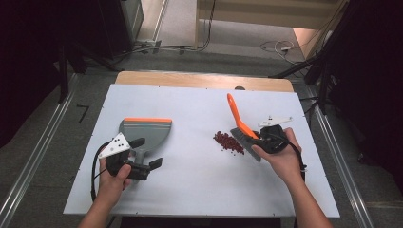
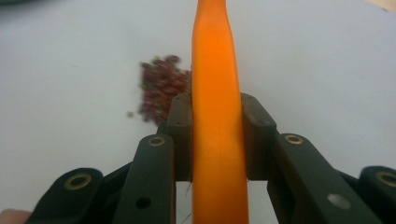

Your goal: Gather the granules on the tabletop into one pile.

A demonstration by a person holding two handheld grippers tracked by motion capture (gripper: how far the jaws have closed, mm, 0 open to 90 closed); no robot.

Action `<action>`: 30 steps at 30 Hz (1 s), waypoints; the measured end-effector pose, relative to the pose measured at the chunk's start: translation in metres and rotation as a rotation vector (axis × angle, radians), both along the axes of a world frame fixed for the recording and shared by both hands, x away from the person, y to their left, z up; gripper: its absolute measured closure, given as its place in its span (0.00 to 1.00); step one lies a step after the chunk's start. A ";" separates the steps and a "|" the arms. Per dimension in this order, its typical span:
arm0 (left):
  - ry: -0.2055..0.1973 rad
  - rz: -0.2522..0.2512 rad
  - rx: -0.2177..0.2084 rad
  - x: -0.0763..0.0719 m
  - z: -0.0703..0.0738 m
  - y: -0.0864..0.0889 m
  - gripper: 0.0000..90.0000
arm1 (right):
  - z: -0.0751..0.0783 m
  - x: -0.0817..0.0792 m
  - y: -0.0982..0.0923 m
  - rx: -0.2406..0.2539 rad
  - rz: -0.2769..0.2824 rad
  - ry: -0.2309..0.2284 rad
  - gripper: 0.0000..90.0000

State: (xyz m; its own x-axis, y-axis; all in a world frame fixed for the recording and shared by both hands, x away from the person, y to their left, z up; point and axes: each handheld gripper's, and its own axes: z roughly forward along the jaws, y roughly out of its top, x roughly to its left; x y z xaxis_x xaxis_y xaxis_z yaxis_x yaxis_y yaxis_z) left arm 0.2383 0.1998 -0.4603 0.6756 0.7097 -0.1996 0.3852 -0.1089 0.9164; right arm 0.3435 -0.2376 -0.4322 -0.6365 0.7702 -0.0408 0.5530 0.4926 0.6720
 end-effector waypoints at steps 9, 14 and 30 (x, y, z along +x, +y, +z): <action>0.001 -0.002 0.002 0.000 0.000 0.000 0.00 | -0.020 0.004 0.011 -0.037 -0.152 -0.020 0.76; 0.001 0.002 0.003 0.000 0.000 0.001 0.00 | -0.020 0.004 0.024 -0.045 -0.141 -0.028 0.76; -0.002 0.002 0.004 0.001 -0.001 0.002 0.00 | 0.006 -0.005 0.005 0.044 -0.138 -0.077 0.76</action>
State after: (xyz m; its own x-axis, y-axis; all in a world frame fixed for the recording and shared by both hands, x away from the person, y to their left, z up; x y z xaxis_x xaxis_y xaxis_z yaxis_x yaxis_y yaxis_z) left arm 0.2393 0.2016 -0.4617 0.6744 0.7120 -0.1956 0.3835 -0.1113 0.9168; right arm 0.3389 -0.2328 -0.4263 -0.5211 0.8521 -0.0493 0.5595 0.3846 0.7342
